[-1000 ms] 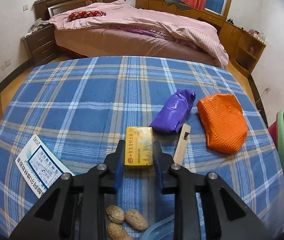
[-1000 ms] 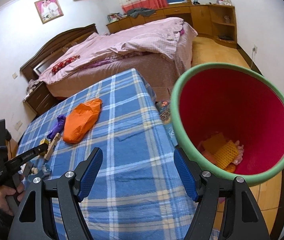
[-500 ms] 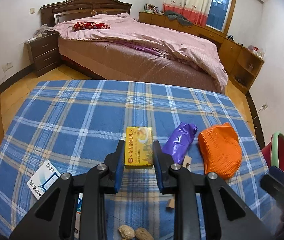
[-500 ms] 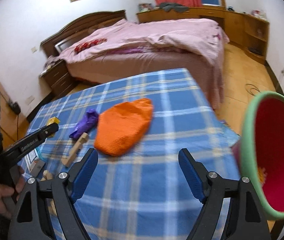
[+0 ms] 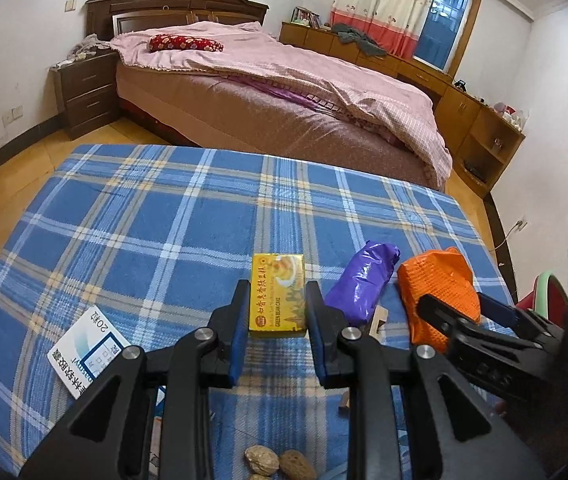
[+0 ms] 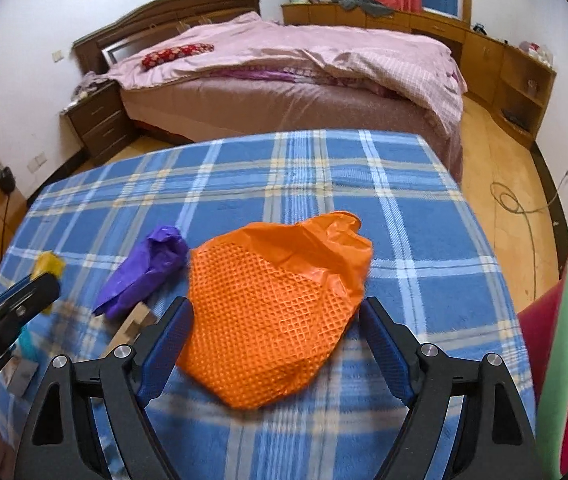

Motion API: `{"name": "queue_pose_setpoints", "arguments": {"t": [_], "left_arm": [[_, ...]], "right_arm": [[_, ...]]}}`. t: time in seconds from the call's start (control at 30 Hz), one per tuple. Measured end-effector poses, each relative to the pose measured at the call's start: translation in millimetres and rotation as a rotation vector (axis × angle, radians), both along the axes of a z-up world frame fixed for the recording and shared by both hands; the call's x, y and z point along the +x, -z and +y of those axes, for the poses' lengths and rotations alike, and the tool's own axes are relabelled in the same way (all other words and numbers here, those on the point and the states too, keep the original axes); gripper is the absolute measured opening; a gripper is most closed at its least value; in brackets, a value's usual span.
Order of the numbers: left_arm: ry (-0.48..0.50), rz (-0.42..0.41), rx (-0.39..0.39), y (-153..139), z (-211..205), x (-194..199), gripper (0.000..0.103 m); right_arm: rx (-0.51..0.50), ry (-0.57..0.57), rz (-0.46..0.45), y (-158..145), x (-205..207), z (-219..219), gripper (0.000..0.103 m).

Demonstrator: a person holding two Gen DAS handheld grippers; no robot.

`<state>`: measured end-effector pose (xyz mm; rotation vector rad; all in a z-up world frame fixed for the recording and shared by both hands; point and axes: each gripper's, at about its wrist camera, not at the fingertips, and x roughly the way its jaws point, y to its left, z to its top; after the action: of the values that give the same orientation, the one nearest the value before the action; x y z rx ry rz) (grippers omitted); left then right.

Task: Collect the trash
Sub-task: 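Grasp the yellow medicine box with the left tool while the right tool grasps the orange mesh bag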

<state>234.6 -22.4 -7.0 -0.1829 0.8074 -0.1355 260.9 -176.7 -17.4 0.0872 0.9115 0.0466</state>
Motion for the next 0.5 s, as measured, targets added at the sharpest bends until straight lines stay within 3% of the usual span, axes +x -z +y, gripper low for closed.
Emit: {"name": "queue_pose_setpoints", "arguments": {"t": [0.17, 0.23, 0.3, 0.37, 0.5], "left_arm": [[-0.001, 0.004, -0.003, 1, 0, -2, 0.026], [0.000, 0.002, -0.002, 1, 0, -1, 0.026], [0.001, 0.000, 0.000, 1, -1, -1, 0.026], [0.003, 0.000, 0.000, 2, 0, -1, 0.026], [0.003, 0.000, -0.002, 1, -1, -1, 0.026]], "right_arm": [[-0.023, 0.017, -0.010, 1, -2, 6, 0.085], [-0.023, 0.032, -0.014, 0, -4, 8, 0.080], [-0.029, 0.026, -0.021, -1, -7, 11, 0.058], [-0.037, 0.017, -0.023, -2, -9, 15, 0.044], [-0.026, 0.008, -0.020, -3, -12, 17, 0.026]]}}
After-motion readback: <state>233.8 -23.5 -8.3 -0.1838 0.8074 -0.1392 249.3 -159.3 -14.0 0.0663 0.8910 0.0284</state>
